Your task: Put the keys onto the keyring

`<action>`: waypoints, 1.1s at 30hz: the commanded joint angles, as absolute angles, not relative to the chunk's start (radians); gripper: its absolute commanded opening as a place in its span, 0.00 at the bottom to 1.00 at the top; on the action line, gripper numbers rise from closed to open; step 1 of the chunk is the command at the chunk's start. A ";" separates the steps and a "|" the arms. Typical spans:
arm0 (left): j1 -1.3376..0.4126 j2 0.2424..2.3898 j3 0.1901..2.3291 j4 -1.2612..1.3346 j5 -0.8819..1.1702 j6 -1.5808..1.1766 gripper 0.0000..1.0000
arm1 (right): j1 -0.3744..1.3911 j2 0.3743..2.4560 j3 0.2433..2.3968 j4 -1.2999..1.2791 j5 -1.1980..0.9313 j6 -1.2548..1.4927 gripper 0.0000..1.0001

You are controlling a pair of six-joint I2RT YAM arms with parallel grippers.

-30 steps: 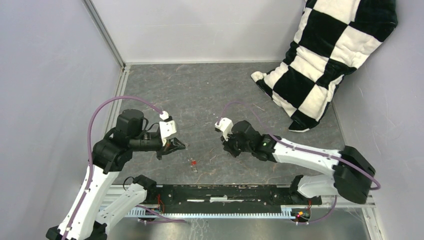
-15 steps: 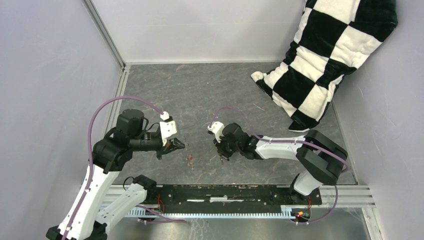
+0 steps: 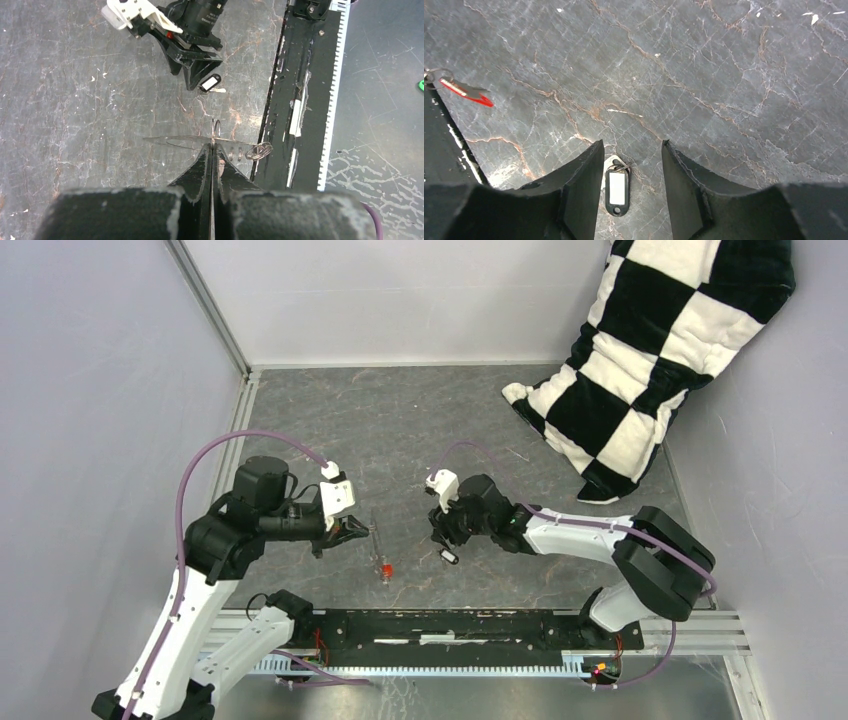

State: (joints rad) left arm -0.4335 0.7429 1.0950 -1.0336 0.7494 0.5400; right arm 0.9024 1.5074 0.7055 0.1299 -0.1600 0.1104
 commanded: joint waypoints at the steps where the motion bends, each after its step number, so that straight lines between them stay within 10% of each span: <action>1: -0.433 0.747 1.141 -1.029 0.752 0.589 0.02 | 0.894 1.476 0.686 0.121 -0.208 0.147 0.51; 33: -0.433 0.741 1.138 -1.040 0.744 0.603 0.02 | 1.016 1.573 0.727 0.059 0.177 0.490 0.30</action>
State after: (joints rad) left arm -0.4335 0.7517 1.1023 -1.0569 0.7345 0.5678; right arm 1.0058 1.5593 0.6918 0.0448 0.1135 0.4694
